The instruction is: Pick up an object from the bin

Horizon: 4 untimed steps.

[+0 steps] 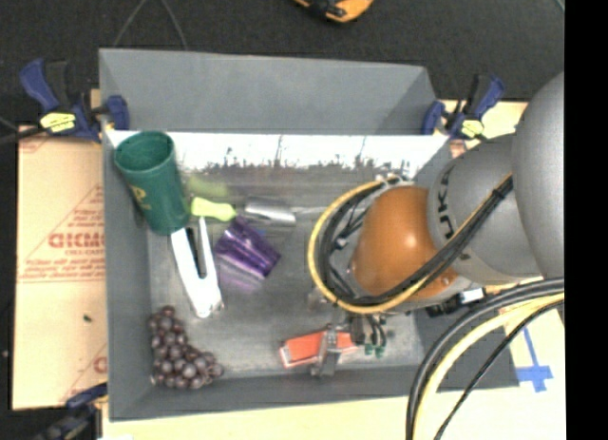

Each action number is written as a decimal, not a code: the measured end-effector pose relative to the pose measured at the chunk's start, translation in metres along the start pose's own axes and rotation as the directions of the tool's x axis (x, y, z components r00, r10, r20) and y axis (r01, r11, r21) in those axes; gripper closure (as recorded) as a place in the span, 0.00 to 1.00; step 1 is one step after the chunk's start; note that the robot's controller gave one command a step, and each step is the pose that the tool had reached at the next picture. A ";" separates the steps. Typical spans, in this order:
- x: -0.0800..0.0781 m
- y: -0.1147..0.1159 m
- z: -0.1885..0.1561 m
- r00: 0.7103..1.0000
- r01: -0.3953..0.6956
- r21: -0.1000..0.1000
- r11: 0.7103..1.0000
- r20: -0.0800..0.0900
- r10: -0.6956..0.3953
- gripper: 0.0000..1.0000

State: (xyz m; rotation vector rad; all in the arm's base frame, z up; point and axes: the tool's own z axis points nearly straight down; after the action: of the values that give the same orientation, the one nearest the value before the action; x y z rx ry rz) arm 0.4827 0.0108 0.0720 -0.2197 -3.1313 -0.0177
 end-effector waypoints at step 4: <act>-0.123 -0.064 -0.051 0.995 0.088 0.017 0.996 0.042 -0.088 0.00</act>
Offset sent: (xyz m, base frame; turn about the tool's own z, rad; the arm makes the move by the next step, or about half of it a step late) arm 0.0000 0.0000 0.0000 0.0000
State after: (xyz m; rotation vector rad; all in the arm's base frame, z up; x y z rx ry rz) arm 0.5959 -0.0707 0.1221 -0.0830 -3.1804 0.0114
